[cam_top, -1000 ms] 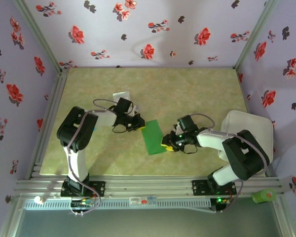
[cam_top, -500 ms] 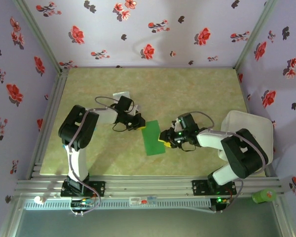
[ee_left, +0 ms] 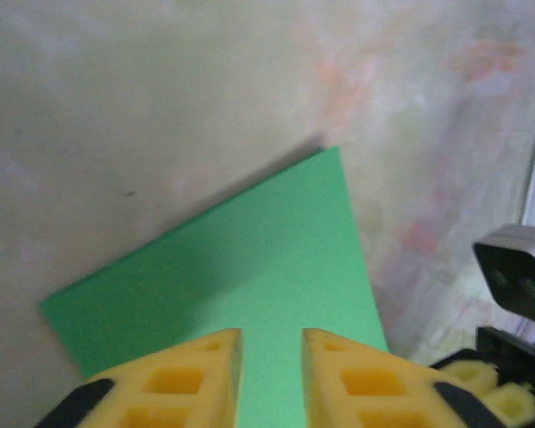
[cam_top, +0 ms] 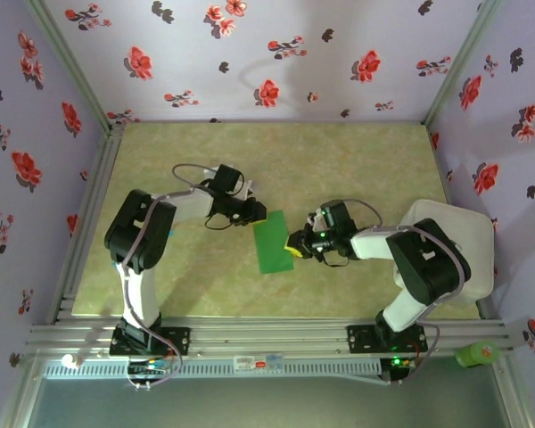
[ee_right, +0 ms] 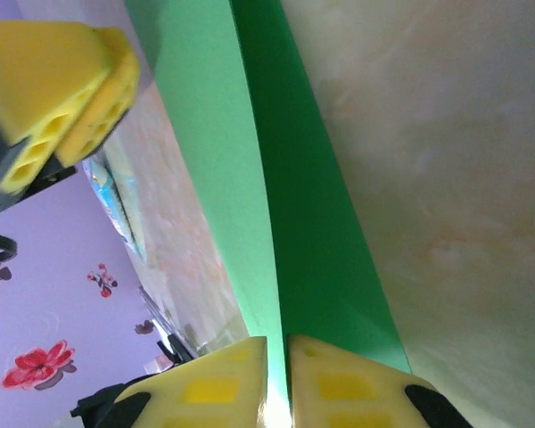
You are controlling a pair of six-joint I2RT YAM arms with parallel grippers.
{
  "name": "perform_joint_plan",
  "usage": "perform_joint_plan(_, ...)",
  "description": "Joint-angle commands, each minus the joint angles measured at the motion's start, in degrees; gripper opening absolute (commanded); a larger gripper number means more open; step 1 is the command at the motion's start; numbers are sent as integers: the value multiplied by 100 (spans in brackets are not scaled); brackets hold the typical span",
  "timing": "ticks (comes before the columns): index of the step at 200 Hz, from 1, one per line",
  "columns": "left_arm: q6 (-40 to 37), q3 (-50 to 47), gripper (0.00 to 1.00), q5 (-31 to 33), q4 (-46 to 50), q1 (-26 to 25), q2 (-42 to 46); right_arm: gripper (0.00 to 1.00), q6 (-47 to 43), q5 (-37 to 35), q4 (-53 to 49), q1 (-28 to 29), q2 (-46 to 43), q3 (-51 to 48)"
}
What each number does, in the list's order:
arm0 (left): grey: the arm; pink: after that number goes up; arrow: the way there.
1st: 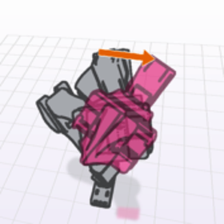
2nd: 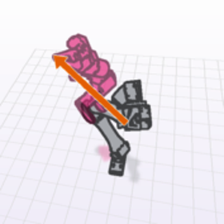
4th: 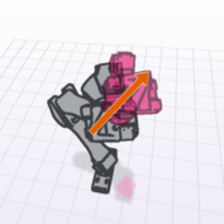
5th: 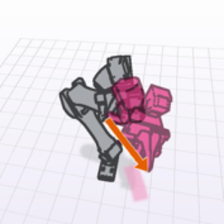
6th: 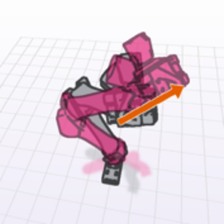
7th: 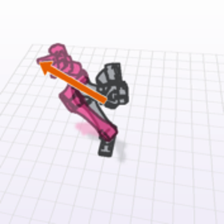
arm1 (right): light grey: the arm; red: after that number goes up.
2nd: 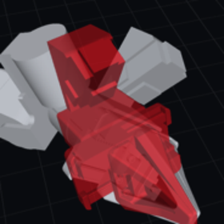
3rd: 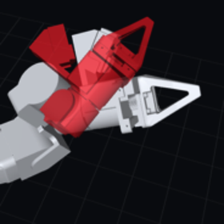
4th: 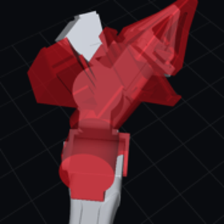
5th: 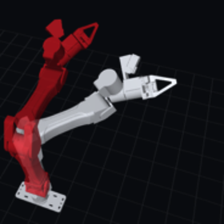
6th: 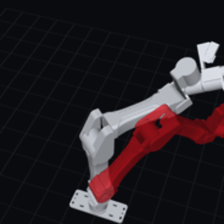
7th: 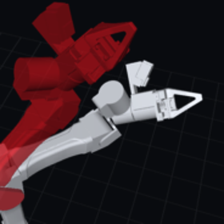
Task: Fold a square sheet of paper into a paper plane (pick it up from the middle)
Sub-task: First fold the square sheet of paper in half at the center of the table, then fold the triangle a second time at the center of the table.
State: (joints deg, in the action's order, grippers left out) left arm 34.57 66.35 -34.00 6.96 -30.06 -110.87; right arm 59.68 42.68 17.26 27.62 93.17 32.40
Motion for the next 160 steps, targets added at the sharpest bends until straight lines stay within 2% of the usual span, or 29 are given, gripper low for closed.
perform_joint_plan(1,-301,-29,39,239,-15,-67,737,9,291,-50,455,-46,54,-146)
perform_joint_plan(35,-538,-423,44,702,-64,-157,1484,5,429,-128,612,-46,99,-164)
perform_joint_plan(59,-715,-830,46,978,-229,-317,1939,3,534,-547,491,-35,-6,-214)
perform_joint_plan(91,-1382,-1449,48,1842,-489,-988,2561,3,1052,-985,859,-2,-174,-366)
perform_joint_plan(120,-2113,-2291,48,2242,-1380,-1546,3065,6,1081,-945,725,64,-234,-253)
perform_joint_plan(160,-3500,-2740,51,2625,-1590,-2448,3136,6,1063,-927,619,147,-247,-137)
